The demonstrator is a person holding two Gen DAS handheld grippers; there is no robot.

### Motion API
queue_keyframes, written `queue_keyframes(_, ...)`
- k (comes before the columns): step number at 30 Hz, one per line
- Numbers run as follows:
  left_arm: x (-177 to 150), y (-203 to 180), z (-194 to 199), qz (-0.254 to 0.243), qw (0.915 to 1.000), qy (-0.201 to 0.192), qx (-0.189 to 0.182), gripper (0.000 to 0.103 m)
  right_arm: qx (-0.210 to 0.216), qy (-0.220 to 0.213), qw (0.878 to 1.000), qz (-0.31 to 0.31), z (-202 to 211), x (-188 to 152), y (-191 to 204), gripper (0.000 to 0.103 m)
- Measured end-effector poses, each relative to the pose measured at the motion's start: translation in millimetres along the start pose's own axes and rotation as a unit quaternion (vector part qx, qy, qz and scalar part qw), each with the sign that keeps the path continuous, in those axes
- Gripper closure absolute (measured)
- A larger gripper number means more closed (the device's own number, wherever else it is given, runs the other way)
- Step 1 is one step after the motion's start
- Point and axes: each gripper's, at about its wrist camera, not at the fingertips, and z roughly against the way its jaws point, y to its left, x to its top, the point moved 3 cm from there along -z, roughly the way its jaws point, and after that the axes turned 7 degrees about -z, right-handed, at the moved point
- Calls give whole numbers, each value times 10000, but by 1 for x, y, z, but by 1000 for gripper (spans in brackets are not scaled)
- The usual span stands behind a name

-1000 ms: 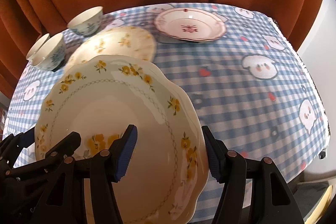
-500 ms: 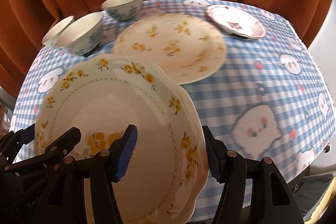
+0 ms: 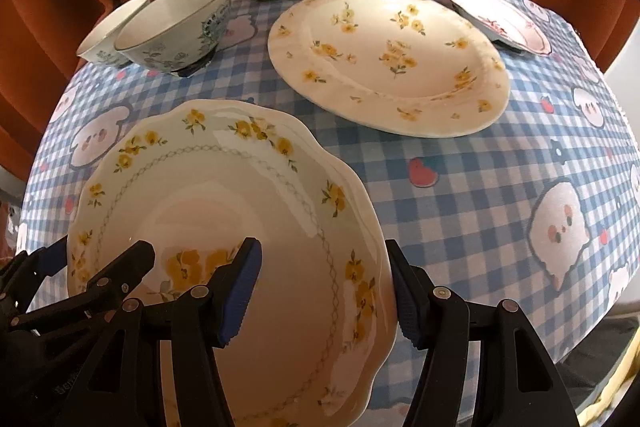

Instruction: Organize plates and bowls

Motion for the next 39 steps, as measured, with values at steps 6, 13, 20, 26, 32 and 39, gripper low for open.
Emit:
queue_keyframes(6,8,2,-4,-97,9998,-71,162,28,-95,-2,9999,-78,-10,7,5,37)
queue_keyframes(13,10,8,-4,-16,10000,-45,27,23,-111,84,9999,-50,-13,11,6,37)
queue_keyframes(20,12,13,21,7,9999,-140,96,16,-149,-27,9999,33,7,14,8,30)
queue_keyframes(26,23,9,44,21,9992,-389,-2,12,-76,-281,9996,-71,34,23,-2,21)
queue_keyframes(32,41,-11,54,64,9980,-633,-16,12,-34,-617,9980,-141,54,34,-19,21)
queue_keyframes(39,68,-48,50,63,9967,-803,111,12,88,-812,9966,-118,58,63,-54,21)
